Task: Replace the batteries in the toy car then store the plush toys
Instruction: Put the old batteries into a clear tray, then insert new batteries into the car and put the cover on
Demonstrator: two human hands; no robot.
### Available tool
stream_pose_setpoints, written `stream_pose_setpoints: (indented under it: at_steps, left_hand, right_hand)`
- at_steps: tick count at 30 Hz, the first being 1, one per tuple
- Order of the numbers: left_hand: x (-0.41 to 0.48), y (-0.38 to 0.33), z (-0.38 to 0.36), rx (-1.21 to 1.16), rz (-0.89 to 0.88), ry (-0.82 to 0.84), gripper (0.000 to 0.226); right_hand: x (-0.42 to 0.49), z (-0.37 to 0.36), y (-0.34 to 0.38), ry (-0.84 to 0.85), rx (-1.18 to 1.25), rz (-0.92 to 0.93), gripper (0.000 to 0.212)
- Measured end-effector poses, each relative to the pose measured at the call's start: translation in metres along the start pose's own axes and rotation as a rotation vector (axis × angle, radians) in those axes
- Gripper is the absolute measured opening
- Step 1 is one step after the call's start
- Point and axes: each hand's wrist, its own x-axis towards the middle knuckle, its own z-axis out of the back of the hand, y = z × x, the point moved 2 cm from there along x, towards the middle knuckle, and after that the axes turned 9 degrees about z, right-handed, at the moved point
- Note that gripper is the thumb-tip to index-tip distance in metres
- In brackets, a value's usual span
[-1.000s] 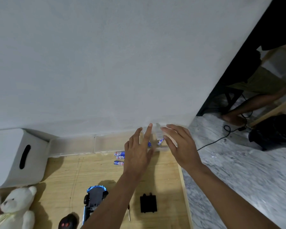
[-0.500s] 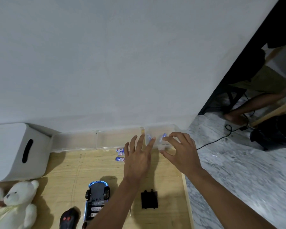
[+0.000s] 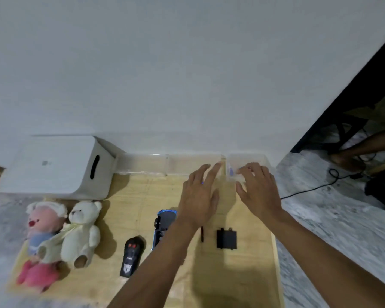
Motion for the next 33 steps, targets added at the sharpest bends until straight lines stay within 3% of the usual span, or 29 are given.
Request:
stream_pose_setpoints:
  at_steps: [3, 6, 12, 18, 23, 26, 29, 33]
  left_hand:
    - [-0.037, 0.052, 0.034, -0.119, 0.204, -0.046, 0.062]
    - [-0.075, 0.102, 0.050, -0.155, 0.376, 0.057, 0.066]
    - [-0.116, 0.136, 0.046, -0.360, 0.500, 0.467, 0.115]
    - [-0.125, 0.143, 0.029, -0.394, 0.489, 0.545, 0.132]
    - [-0.123, 0.141, 0.032, -0.452, 0.444, 0.556, 0.127]
    - [-0.115, 0.136, 0.038, -0.414, 0.386, 0.550, 0.124]
    - [-0.103, 0.139, 0.046, -0.468, 0.347, 0.509, 0.121]
    - [-0.088, 0.145, 0.059, -0.545, 0.341, 0.480, 0.118]
  right_hand:
    - [0.003, -0.011, 0.044, 0.182, 0.154, 0.130, 0.031]
    - [0.012, -0.031, 0.082, 0.295, 0.190, 0.187, 0.037]
    - [0.024, -0.064, 0.123, 0.378, 0.088, 0.179, 0.037]
    - [0.015, -0.085, 0.126, 0.390, 0.043, 0.057, 0.026]
    - [0.005, -0.079, 0.139, 0.301, 0.210, -0.133, 0.046]
    - [0.009, -0.067, 0.142, 0.291, 0.273, -0.256, 0.031]
    - [0.017, -0.052, 0.140, 0.376, 0.162, -0.298, 0.016]
    - [0.028, -0.046, 0.138, 0.347, -0.044, -0.223, 0.025]
